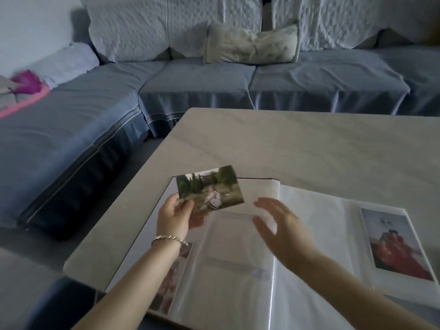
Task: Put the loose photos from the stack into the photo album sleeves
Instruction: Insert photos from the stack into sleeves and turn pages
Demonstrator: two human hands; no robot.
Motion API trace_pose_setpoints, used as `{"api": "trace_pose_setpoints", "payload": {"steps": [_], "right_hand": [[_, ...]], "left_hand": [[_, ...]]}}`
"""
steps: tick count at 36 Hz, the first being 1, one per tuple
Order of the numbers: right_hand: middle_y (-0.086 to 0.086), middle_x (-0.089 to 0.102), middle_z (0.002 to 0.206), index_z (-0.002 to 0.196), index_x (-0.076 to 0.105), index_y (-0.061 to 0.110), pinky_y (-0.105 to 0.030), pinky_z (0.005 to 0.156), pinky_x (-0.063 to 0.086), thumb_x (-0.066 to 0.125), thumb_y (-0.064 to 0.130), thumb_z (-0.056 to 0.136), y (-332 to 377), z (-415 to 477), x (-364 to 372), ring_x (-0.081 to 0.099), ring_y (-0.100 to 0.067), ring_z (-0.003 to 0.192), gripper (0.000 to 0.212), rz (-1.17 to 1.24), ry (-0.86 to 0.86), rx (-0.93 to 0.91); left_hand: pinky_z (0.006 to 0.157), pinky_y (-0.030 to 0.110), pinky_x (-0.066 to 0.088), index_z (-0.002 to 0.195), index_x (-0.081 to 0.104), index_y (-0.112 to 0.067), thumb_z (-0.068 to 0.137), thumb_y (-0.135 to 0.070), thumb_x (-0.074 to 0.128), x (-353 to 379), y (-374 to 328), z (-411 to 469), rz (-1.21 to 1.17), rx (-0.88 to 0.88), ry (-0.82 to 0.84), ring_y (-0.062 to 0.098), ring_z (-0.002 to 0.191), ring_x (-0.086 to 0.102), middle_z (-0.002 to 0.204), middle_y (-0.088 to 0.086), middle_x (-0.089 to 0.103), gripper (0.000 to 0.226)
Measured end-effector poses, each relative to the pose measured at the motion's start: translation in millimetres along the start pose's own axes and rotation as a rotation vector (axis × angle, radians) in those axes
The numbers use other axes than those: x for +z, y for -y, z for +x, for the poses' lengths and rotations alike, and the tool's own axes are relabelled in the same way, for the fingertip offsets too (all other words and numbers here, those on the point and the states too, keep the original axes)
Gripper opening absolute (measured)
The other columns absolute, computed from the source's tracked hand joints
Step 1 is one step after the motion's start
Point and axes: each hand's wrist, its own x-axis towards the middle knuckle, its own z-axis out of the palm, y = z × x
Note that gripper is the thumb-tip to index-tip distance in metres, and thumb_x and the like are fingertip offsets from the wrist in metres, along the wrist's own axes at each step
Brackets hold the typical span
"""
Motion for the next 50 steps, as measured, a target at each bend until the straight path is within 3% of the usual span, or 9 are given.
{"api": "trace_pose_setpoints", "payload": {"steps": [3,7,10,14,25,34,43,47,50], "right_hand": [[0.005,0.025,0.153,0.141,0.038,0.024,-0.017,0.11,-0.005,0.047,0.048,0.092,-4.9,-3.6,20.3,0.013,-0.011,0.143,0.055,-0.249,0.22,-0.179],[0.003,0.0,0.158,0.148,0.018,0.028,-0.032,0.104,-0.027,0.03,0.059,0.092,-14.8,-6.6,40.8,-0.007,-0.015,0.145,0.065,-0.505,0.408,-0.24],[-0.003,0.032,0.151,0.138,0.045,0.025,-0.053,0.111,0.006,0.028,0.057,0.086,-9.2,-7.9,37.4,0.025,-0.023,0.141,0.064,-0.529,0.406,-0.207],[0.0,0.064,0.121,0.11,0.07,0.027,-0.044,0.085,0.052,0.031,0.054,0.079,-2.3,-9.6,33.3,0.06,-0.017,0.113,0.057,-0.589,0.336,-0.208],[-0.002,0.062,0.125,0.113,0.069,0.024,-0.048,0.09,0.048,0.034,0.052,0.08,-3.3,-10.5,33.9,0.059,-0.02,0.115,0.056,-0.605,0.337,-0.2],[-0.002,0.063,0.124,0.112,0.07,0.024,-0.048,0.09,0.047,0.034,0.052,0.079,-5.2,-10.7,36.0,0.059,-0.02,0.115,0.056,-0.601,0.31,-0.205],[-0.002,0.061,0.125,0.114,0.068,0.024,-0.048,0.093,0.044,0.032,0.053,0.08,-5.4,-11.5,36.0,0.057,-0.02,0.117,0.058,-0.592,0.322,-0.212],[-0.002,0.042,0.144,0.131,0.054,0.024,-0.051,0.11,0.017,0.022,0.056,0.083,-8.0,-9.1,36.6,0.036,-0.022,0.135,0.067,-0.547,0.368,-0.202],[-0.002,0.061,0.126,0.115,0.068,0.022,-0.048,0.098,0.04,0.033,0.053,0.081,-8.2,-12.4,37.0,0.053,-0.022,0.122,0.057,-0.571,0.278,-0.243]], "left_hand": [[0.068,0.047,0.058,0.119,0.053,-0.003,0.091,0.002,0.052,-8.9,8.8,21.7,0.112,0.046,-0.08,0.038,0.084,0.067,0.107,0.021,0.064,0.029],[0.047,0.025,0.055,0.137,0.04,-0.01,0.092,0.006,0.048,-16.1,11.5,37.0,0.049,0.06,-0.103,0.031,0.076,0.066,0.113,0.019,0.06,0.049],[0.048,0.025,0.056,0.142,0.034,-0.02,0.092,0.008,0.046,-19.9,12.7,45.0,0.038,0.076,-0.094,0.029,0.076,0.067,0.12,0.019,0.057,0.059],[0.05,0.025,0.056,0.145,0.029,-0.025,0.092,0.01,0.044,-23.7,15.4,52.9,0.057,0.1,-0.094,0.02,0.068,0.067,0.116,0.018,0.057,0.065],[0.055,0.021,0.056,0.14,0.039,-0.022,0.091,0.009,0.048,-24.4,34.1,64.9,0.01,0.146,-0.08,0.017,0.087,0.064,0.127,0.016,0.053,0.059],[0.053,0.026,0.057,0.132,0.051,-0.019,0.088,0.009,0.054,-23.0,34.4,73.2,0.092,-0.001,0.103,0.02,0.067,0.058,0.075,0.011,0.058,0.053],[0.049,0.026,0.056,0.124,0.056,-0.003,0.087,0.011,0.053,-1.3,17.5,76.8,0.007,-0.193,0.219,0.025,0.074,0.064,0.095,0.011,0.061,0.039],[0.048,0.024,0.055,0.122,0.058,-0.002,0.086,0.011,0.055,17.7,21.9,72.5,0.081,-0.183,0.202,0.028,0.081,0.063,0.102,0.015,0.06,0.038],[0.048,0.016,0.052,0.115,0.064,-0.004,0.083,0.005,0.063,21.5,25.4,72.7,0.207,-0.139,0.156,0.019,0.078,0.062,0.107,0.014,0.062,0.033]]}}
